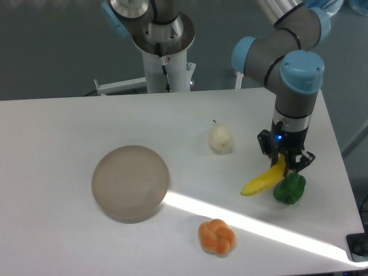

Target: Pick up the banana from the table

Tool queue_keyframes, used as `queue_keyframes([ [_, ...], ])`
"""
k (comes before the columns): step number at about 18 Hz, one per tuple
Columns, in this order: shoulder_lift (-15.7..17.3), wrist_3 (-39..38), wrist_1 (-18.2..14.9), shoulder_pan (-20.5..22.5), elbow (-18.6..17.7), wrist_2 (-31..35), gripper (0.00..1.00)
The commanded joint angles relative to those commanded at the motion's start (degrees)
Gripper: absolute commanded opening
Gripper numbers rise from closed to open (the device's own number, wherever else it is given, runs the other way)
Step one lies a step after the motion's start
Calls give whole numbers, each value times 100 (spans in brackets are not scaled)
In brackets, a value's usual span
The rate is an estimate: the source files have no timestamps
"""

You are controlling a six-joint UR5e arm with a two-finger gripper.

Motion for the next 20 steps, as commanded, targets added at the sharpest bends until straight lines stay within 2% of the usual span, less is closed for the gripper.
queue_keyframes([
  [3,-193,-325,-281,-273,413,387,33],
  [5,-264,-361,-326,-300,546,388,33],
  [20,-378,-502,-264,-352,625,406,33],
])
